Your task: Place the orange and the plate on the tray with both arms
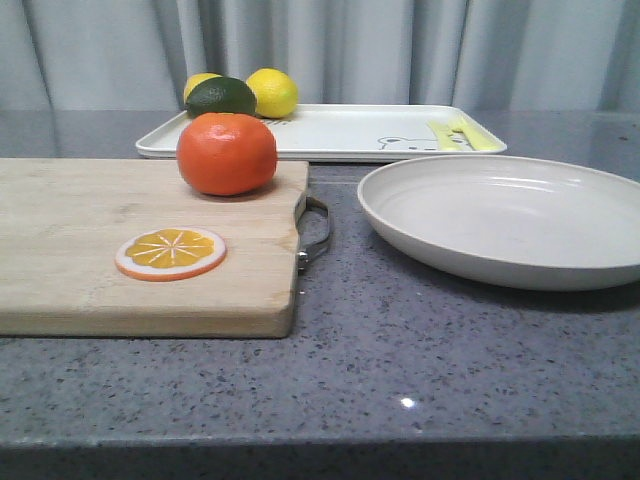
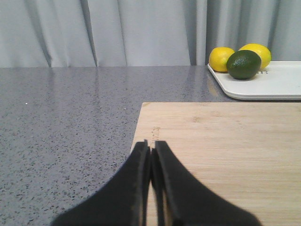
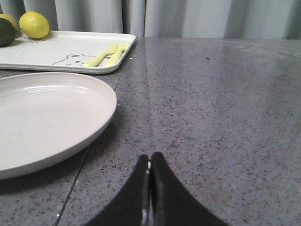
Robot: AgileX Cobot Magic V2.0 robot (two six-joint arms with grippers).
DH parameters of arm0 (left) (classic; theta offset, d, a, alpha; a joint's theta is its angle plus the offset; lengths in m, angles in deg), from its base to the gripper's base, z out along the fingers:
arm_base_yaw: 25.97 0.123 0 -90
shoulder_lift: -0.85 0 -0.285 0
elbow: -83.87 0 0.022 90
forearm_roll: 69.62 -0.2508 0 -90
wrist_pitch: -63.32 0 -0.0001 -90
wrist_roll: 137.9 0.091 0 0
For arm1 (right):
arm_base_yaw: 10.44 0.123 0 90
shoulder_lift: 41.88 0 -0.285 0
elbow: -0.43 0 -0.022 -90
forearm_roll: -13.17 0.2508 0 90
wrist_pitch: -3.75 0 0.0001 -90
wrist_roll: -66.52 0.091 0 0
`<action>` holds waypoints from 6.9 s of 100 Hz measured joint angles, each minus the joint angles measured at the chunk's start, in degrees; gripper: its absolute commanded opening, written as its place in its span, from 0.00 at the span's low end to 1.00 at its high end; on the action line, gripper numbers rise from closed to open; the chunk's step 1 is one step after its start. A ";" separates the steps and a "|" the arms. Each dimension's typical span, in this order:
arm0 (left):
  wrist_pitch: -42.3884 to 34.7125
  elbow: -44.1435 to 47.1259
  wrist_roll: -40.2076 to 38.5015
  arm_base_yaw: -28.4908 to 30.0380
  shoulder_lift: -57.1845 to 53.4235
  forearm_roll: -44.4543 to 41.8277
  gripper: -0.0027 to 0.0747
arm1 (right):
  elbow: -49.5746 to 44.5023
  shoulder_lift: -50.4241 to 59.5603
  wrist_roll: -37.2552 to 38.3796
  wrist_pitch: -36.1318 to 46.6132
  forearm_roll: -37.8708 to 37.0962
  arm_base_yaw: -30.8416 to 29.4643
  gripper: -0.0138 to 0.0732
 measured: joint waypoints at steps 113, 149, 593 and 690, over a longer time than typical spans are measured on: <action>-7.67 0.00 0.00 0.00 0.00 0.10 0.01 | 0.00 0.00 0.00 11.48 0.00 0.00 0.07; -4.68 -4.39 0.00 0.00 0.38 0.19 0.01 | 1.92 0.00 0.00 6.87 0.00 0.00 0.08; 42.75 -92.84 3.40 -42.45 102.59 17.88 0.40 | 29.14 -35.03 0.00 -11.13 1.52 0.00 0.09; 37.27 -93.19 3.48 -47.36 111.05 21.32 0.85 | 29.14 -35.03 0.00 -13.12 1.52 0.00 0.09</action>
